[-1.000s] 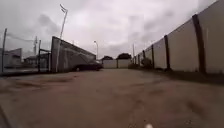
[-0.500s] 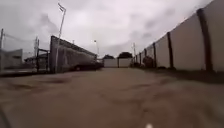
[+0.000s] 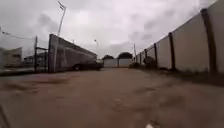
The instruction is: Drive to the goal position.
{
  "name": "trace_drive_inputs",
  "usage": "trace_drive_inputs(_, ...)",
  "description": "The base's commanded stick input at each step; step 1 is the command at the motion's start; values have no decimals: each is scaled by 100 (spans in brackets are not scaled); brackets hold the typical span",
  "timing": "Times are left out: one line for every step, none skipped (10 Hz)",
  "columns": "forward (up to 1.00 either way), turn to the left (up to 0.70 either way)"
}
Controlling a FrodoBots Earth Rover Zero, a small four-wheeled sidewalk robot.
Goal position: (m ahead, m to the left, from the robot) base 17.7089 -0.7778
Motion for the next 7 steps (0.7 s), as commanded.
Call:
trace_drive_inputs(70,0)
trace_drive_inputs(70,0)
trace_drive_inputs(70,0)
trace_drive_inputs(70,0)
trace_drive_inputs(70,0)
trace_drive_inputs(70,0)
trace_drive_inputs(70,0)
